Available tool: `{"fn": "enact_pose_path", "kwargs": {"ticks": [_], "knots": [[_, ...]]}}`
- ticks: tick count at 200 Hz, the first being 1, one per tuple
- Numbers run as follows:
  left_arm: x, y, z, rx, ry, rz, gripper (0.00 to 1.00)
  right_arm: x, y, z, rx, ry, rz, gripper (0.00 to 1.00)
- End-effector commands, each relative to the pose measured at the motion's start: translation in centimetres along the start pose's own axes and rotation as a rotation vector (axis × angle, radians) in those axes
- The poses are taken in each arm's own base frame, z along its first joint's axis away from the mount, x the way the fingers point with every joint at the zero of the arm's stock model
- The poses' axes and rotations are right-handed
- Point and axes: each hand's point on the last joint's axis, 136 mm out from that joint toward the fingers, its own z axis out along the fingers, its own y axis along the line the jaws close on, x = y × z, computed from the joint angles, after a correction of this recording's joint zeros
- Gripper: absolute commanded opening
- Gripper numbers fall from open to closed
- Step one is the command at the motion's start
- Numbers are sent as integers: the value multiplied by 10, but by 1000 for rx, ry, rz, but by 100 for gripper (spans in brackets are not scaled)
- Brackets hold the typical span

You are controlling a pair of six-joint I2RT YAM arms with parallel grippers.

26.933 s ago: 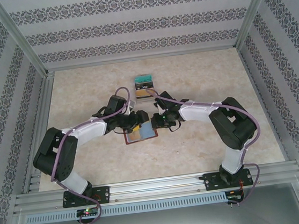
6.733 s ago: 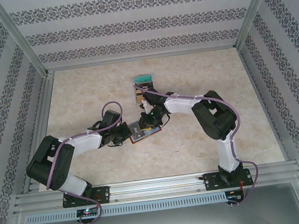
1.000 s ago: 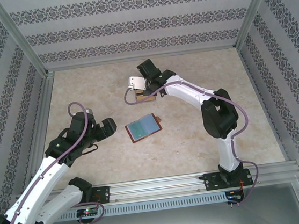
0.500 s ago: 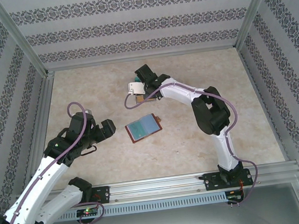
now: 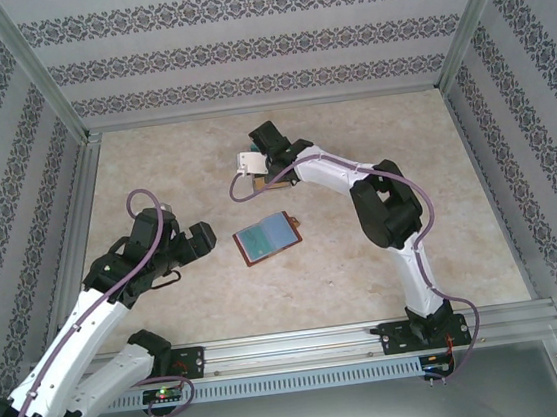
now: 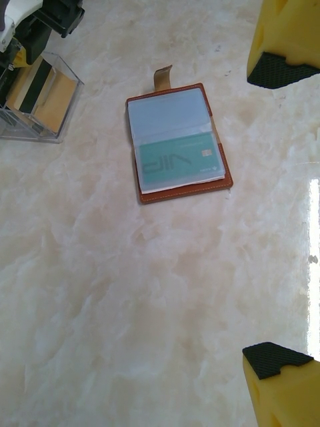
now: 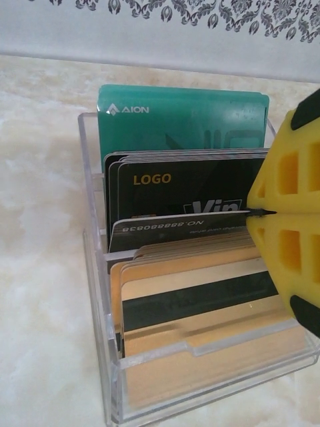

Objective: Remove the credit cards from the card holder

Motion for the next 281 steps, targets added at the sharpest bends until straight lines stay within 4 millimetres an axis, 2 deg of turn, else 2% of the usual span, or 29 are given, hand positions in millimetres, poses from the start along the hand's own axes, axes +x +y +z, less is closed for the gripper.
{"fn": "enact_pose_path", "kwargs": {"ticks": [1, 41, 81, 89, 149, 168, 203, 233, 263, 281], "knots": [[-3, 6, -2, -28, -6, 10, 100, 9, -12, 10, 40, 40, 28, 0], [-3, 4, 2, -22, 2, 6, 100, 12, -18, 11, 69, 54, 38, 0], [-2, 5, 4, -22, 7, 4, 100, 12, -14, 15, 57, 51, 50, 0], [-2, 5, 3, -22, 8, 3, 100, 12, -14, 15, 57, 50, 51, 9], [-2, 5, 4, -20, 9, -1, 99, 11, -27, 16, 97, 56, 101, 14], [-2, 5, 4, -17, 9, -2, 99, 12, -32, 17, 118, 63, 111, 26], [-1, 6, 3, -14, 9, -5, 100, 15, -41, 16, 154, 73, 145, 28], [1, 6, 4, -7, 11, -7, 99, 17, -53, 6, 189, 77, 179, 28], [2, 2, 8, 14, 14, -13, 100, 15, -65, -18, 207, 50, 260, 32], [2, -2, 11, 37, 16, -15, 100, 12, -65, -34, 194, 31, 308, 35]]}}
